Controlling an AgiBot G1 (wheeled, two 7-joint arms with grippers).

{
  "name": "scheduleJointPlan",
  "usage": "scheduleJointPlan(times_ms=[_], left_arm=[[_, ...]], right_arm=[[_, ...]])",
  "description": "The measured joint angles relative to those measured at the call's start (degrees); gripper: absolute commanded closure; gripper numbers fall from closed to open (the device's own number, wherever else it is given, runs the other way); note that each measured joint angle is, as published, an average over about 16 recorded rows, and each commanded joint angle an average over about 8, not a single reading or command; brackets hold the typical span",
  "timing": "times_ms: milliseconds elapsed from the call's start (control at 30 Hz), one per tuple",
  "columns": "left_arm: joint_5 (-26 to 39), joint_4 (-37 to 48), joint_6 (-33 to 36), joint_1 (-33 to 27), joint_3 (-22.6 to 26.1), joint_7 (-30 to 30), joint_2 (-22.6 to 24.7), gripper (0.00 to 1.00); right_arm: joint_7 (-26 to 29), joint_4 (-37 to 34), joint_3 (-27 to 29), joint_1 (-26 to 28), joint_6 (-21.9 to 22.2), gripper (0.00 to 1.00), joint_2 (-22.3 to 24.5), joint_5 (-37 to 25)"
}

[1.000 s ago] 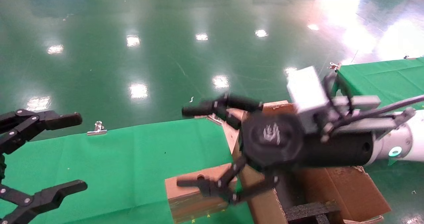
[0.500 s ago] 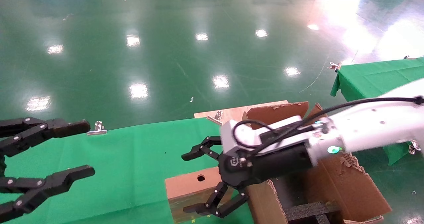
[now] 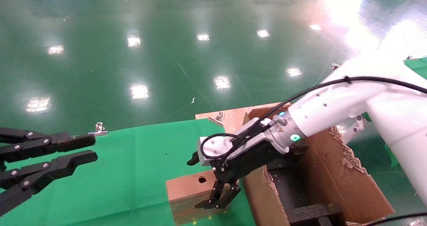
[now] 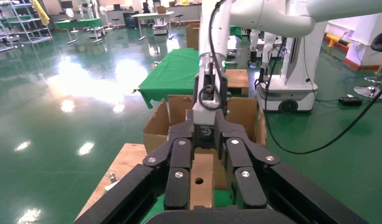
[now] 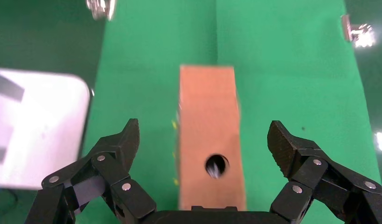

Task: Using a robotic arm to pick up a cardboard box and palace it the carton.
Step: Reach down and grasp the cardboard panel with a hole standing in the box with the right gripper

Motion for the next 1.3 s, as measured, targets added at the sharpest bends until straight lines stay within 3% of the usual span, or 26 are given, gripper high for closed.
scheduleJointPlan(times_ms=[367, 433, 500, 633, 700, 767, 1300], left_arm=[[-0.01, 0.00, 0.00, 0.00, 0.01, 0.00, 0.00, 0.97], [-0.01, 0.00, -0.01, 0.00, 0.01, 0.00, 0.00, 0.74], [-0.01, 0.00, -0.01, 0.00, 0.01, 0.01, 0.00, 0.49], [-0.02, 0.01, -0.01, 0.01, 0.01, 0.01, -0.01, 0.02], [-0.02, 0.01, -0.01, 0.01, 0.01, 0.01, -0.01, 0.00], [-0.02, 0.01, -0.02, 0.01, 0.00, 0.01, -0.01, 0.00], [-0.03, 0.01, -0.02, 0.02, 0.00, 0.01, -0.01, 0.00]], right_arm=[[-5.33, -5.11, -8.28, 5.64, 0.14, 0.00, -4.74, -5.34], [-6.08, -5.82, -9.28, 6.15, 0.21, 0.02, -5.31, -5.63], [-6.68, -6.43, -10.05, 6.52, 0.28, 0.17, -5.77, -5.78], [-7.50, -7.33, -10.98, 6.95, 0.39, 0.65, -6.40, -5.85], [-7.73, -7.61, -11.24, 7.06, 0.41, 0.88, -6.58, -5.86], [-7.85, -7.76, -11.37, 7.12, 0.41, 0.98, -6.68, -5.86], [-7.61, -7.40, -10.97, 6.88, 0.43, 1.00, -6.41, -5.69]])
